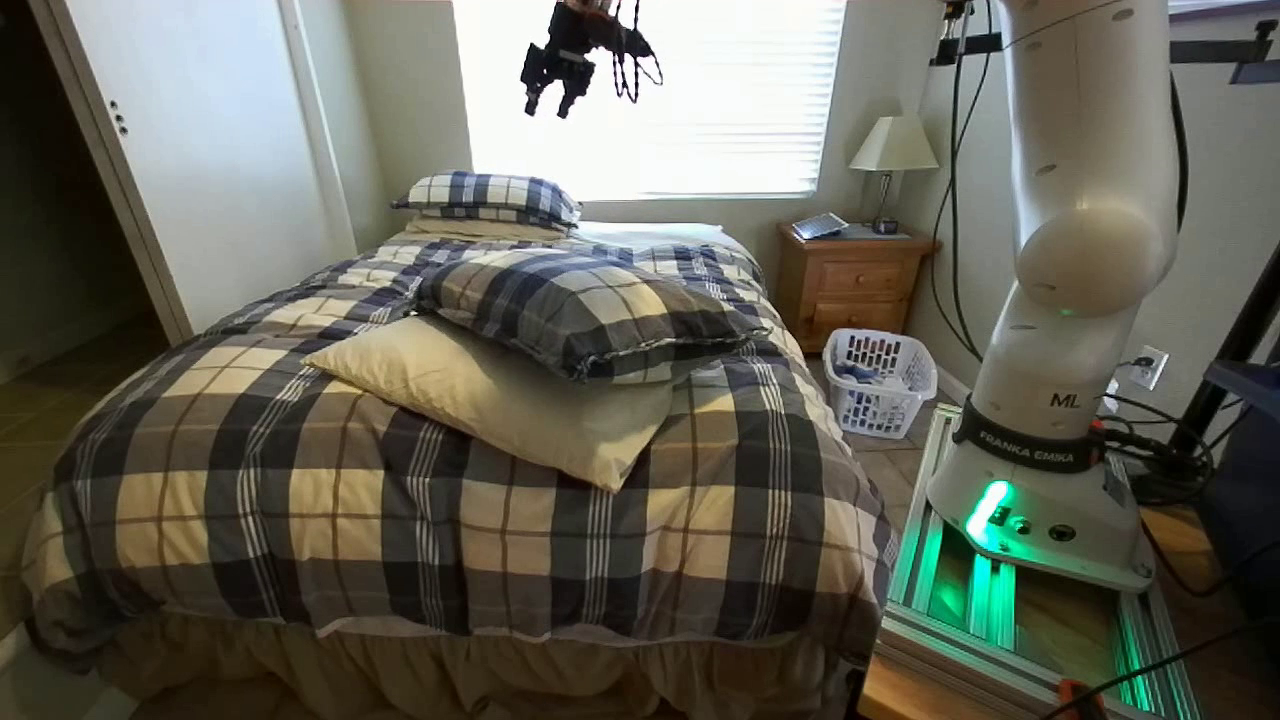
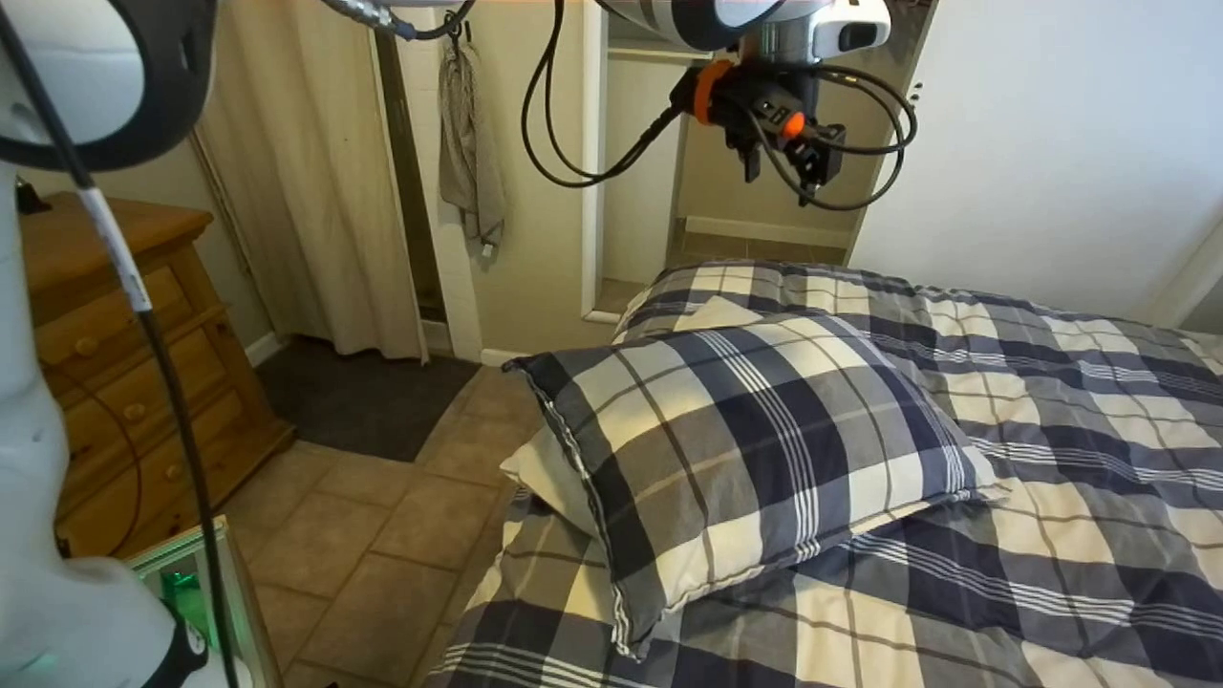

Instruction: Pick up the checked black pillow and put it on top of the white pillow

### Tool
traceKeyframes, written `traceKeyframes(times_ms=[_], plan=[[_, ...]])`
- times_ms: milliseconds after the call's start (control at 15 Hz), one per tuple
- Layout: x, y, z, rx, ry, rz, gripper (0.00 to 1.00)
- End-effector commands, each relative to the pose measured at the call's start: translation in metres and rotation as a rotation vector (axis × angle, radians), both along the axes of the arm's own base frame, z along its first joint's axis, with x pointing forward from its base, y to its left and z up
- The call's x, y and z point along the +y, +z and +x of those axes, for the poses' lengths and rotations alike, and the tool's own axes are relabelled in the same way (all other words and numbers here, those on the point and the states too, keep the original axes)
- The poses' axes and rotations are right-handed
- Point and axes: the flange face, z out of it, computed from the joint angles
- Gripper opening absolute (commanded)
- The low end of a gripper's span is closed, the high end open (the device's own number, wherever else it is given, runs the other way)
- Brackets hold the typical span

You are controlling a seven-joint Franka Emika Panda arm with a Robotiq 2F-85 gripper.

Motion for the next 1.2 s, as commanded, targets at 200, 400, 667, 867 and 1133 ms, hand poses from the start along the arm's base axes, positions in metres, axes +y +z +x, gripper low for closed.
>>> traceKeyframes(times_ms=[200, 400, 667, 867, 1133], plan=[[0.017, 0.039, -0.040, 0.097, -0.020, -0.039, 1.00], [0.023, 0.053, -0.057, 0.127, -0.074, -0.060, 1.00], [0.023, 0.058, -0.054, 0.118, -0.091, -0.043, 1.00], [0.024, 0.058, -0.054, 0.120, -0.095, -0.041, 1.00], [0.023, 0.055, -0.053, 0.124, -0.095, -0.041, 1.00]])
